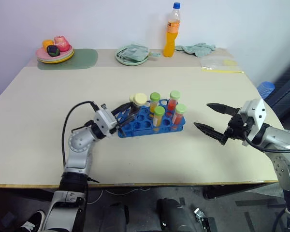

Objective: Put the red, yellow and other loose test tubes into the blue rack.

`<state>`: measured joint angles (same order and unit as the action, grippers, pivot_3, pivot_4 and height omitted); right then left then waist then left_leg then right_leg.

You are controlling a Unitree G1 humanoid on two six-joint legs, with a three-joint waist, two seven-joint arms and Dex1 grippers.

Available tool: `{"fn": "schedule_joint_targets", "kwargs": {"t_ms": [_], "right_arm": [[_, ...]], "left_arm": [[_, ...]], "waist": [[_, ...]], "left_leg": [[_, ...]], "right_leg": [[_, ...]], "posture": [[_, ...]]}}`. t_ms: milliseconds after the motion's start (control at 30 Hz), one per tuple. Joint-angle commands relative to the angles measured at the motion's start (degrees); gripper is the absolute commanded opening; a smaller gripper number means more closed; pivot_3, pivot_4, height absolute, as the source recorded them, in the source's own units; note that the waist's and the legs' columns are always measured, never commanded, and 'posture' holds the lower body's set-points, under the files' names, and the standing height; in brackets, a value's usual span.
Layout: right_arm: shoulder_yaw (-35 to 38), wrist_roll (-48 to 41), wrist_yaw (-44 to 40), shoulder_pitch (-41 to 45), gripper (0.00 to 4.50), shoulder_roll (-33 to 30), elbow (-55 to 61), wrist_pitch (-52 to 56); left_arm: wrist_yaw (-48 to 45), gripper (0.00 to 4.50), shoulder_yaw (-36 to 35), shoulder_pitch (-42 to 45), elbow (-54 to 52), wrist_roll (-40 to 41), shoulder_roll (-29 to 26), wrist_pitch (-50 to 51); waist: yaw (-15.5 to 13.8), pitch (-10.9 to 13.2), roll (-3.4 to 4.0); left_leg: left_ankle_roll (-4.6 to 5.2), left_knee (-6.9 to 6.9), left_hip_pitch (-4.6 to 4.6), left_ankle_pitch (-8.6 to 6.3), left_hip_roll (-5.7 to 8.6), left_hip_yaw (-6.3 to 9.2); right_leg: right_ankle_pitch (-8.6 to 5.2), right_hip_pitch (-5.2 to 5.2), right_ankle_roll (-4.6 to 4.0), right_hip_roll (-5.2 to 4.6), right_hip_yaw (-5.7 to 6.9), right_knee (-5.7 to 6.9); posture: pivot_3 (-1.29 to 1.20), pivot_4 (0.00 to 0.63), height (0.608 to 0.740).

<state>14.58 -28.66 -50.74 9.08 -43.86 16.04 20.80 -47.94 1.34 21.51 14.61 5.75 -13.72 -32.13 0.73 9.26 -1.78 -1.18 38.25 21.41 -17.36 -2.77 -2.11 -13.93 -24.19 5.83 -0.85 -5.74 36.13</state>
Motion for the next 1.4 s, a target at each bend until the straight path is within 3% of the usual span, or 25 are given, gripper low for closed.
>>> {"fn": "schedule_joint_targets", "kwargs": {"t_ms": [33, 233, 700, 867, 1033, 1333, 1400], "right_arm": [[2.21, -1.25, 0.23, -0.26, 4.50, -0.88, 2.51, 0.26], [2.24, -0.92, 0.13, -0.63, 4.50, -1.26, 2.61, 0.02], [2.32, -0.85, 0.15, -0.72, 4.50, -1.29, 2.28, -0.28], [2.14, -0.75, 0.24, -0.34, 4.50, -1.27, 2.16, -0.34], [1.80, -0.64, 0.37, 0.12, 4.50, -1.27, 2.27, -0.26], [1.94, -0.48, 0.25, 0.06, 4.50, -1.57, 2.29, -0.25], [1.84, -0.46, 0.31, 0.16, 4.50, -1.51, 2.31, -0.25]], "left_arm": [[3.66, 0.77, 1.68, 0.03, 0.74, -3.11, 0.44, -3.85], [8.05, 0.77, 3.43, -0.16, 2.88, -5.82, 0.17, -5.45], [10.20, 0.77, 4.26, -3.17, 0.95, -3.47, -1.62, -3.86], [10.04, 0.77, 4.15, -3.29, 1.29, 0.12, -0.46, -0.76], [6.28, 0.77, 3.85, -4.09, -1.26, 9.80, 1.69, 8.23], [3.88, 0.77, 2.98, -5.26, -2.39, 12.14, 1.60, 11.81], [3.87, 1.75, 2.68, -5.24, -2.26, 12.29, 1.77, 12.06]], "waist": [[0.00, 0.00, 0.00], [0.08, 0.00, 0.01], [0.05, -0.04, 0.06], [0.05, -0.04, 0.07], [0.02, -0.05, 0.08], [0.04, -0.05, 0.08], [0.05, -0.05, 0.08]], "left_leg": [[0.00, 0.00, 0.00, 0.00, 0.00, 0.00], [0.01, -0.01, -0.01, 0.00, -0.01, 0.02], [0.01, -0.01, -0.03, 0.00, -0.02, 0.01], [0.01, -0.01, -0.03, 0.00, -0.02, 0.01], [0.01, -0.01, -0.03, 0.00, -0.02, 0.01], [0.01, -0.01, -0.02, -0.01, -0.01, 0.02], [0.01, -0.01, -0.02, -0.01, -0.01, 0.03]], "right_leg": [[0.00, 0.00, 0.00, 0.00, 0.00, 0.00], [0.00, 0.00, 0.00, 0.02, 0.00, 0.01], [0.00, 0.01, 0.00, 0.02, 0.00, 0.02], [0.00, 0.01, 0.00, 0.02, 0.00, 0.02], [0.00, 0.02, 0.00, 0.02, 0.00, 0.02], [-0.01, 0.02, -0.01, 0.03, 0.00, 0.00], [-0.01, 0.02, -0.01, 0.03, 0.00, -0.01]], "posture": [[0.00, 0.150, 0.740], [0.00, 0.150, 0.740], [0.00, 0.150, 0.740], [0.00, 0.150, 0.740], [0.00, 0.150, 0.740], [0.00, 0.150, 0.740], [0.00, 0.150, 0.740]]}}
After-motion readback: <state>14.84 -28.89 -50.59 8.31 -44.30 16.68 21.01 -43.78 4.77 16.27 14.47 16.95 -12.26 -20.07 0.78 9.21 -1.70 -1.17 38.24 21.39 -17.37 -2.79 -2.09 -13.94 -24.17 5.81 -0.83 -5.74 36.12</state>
